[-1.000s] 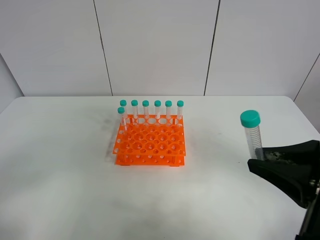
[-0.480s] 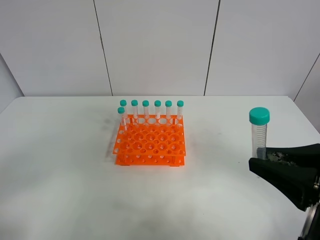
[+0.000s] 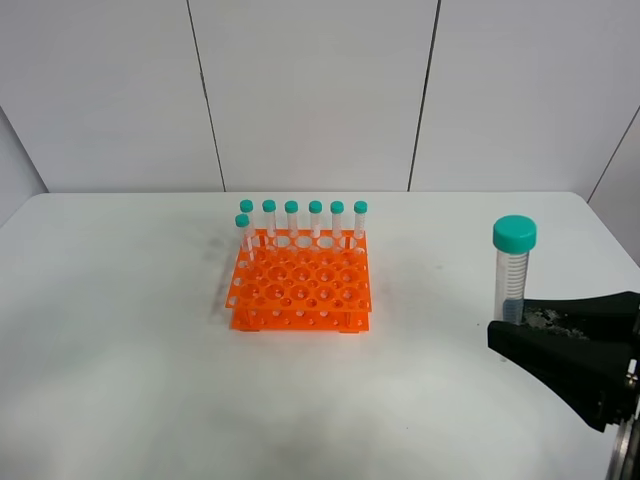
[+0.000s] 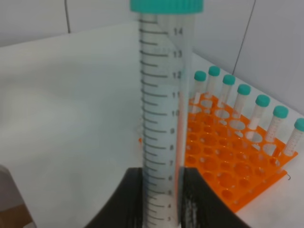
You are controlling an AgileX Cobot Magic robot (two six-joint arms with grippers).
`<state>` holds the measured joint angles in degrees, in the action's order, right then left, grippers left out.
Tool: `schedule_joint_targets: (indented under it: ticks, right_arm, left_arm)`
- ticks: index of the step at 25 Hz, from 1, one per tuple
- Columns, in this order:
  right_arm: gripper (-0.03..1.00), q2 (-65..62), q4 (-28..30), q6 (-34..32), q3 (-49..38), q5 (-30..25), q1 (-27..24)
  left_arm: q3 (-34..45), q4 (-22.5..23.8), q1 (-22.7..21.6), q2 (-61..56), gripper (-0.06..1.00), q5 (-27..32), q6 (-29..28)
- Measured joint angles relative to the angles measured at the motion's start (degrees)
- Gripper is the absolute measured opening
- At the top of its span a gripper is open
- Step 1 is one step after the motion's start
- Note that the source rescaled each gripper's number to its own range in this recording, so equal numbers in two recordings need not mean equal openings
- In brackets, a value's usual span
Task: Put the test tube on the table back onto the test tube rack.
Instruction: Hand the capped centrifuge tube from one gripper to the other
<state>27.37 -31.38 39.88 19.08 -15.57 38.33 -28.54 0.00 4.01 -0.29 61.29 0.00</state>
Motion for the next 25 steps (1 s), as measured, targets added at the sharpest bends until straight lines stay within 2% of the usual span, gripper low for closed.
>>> schedule_joint_targets:
  ticks: [25]
  right_arm:
    - [0.03,0.2,-0.5,1.0,-0.5,1.9,0.0]
  left_arm:
    - [0.0,0.0,0.0,0.0,1.00,0.0,0.0]
